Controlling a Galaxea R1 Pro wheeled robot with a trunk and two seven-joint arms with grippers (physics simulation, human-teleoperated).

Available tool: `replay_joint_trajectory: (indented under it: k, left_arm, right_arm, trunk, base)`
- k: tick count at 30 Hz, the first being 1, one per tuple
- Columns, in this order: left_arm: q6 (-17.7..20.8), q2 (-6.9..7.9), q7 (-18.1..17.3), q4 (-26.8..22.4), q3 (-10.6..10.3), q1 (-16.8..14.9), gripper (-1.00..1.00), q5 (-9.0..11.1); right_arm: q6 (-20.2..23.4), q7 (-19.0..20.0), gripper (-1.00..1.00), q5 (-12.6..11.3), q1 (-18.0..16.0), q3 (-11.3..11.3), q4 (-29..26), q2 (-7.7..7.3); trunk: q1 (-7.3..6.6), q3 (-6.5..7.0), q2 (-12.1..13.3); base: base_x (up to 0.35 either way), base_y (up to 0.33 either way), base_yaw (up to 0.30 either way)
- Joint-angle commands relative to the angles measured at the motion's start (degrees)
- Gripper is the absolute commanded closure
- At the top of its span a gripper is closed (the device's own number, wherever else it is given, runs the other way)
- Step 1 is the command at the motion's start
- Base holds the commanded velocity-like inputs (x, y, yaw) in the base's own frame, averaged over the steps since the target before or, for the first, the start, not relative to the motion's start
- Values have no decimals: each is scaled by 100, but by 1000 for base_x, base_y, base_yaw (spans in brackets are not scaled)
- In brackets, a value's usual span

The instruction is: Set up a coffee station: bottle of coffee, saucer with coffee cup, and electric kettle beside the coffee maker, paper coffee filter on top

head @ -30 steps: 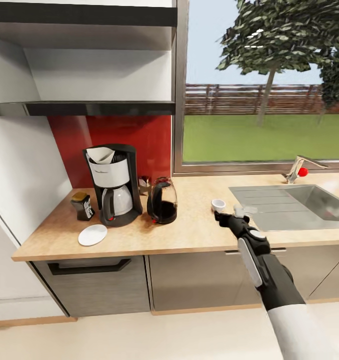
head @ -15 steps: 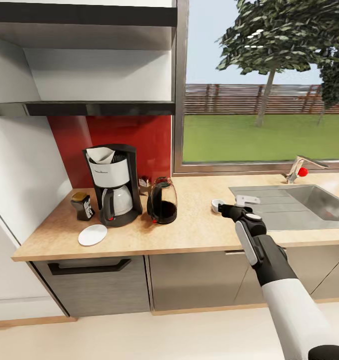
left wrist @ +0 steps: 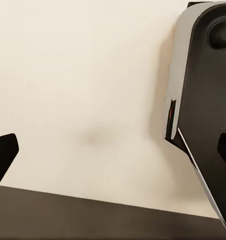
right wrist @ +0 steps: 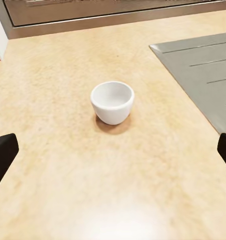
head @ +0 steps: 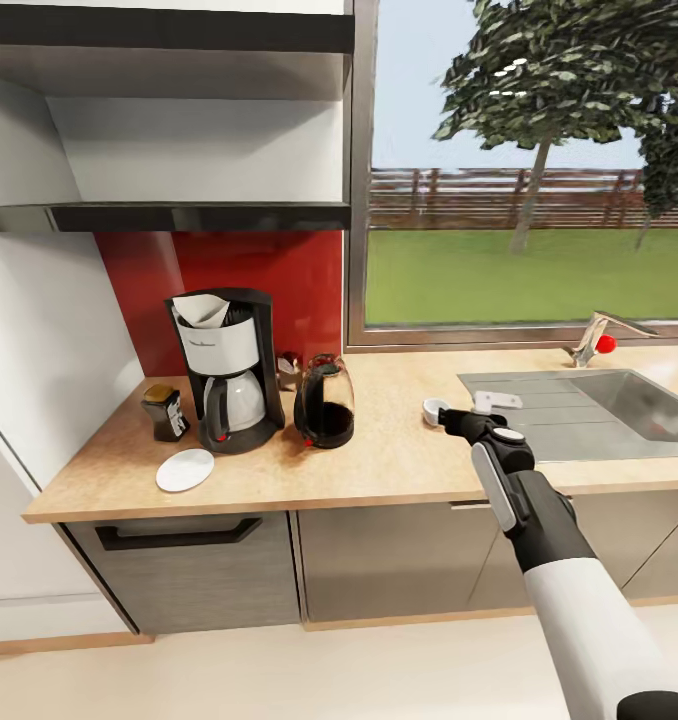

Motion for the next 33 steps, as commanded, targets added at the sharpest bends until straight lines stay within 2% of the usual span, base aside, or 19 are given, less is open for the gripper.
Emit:
replay_joint_trajectory:
  k: [1, 8, 19, 26, 33]
  left_arm:
    - [29, 3, 2, 1, 35, 9, -100, -60]
    - [114, 124, 9, 228, 49, 45, -100, -54]
    - [447, 141, 113, 525, -3, 53, -100, -56]
    - [672, 121, 318, 526, -18, 53, -100, -62]
    - [896, 111, 352, 526, -32, 53, -100, -62]
  right_arm:
    - [24, -60, -100, -59, -5, 21, -17, 12]
    - [61, -87, -100, -30, -5, -17, -94, 213]
    - [193, -161, -100, 10, -5, -4, -153, 246]
    - [419, -386, -100, -3, -5, -7, -177, 238]
    - [645, -465, -100, -2, -5, -27, -181, 226]
  trunk:
    - [4, -11, -11]
    - [4, -11, -11]
    - [4, -11, -11]
    - [4, -11, -11]
    - [4, -11, -11]
  base:
    - [0, 0, 0]
    - [0, 0, 0]
    - [25, 0, 0]
    - [282, 0, 0]
    - [330, -24, 0]
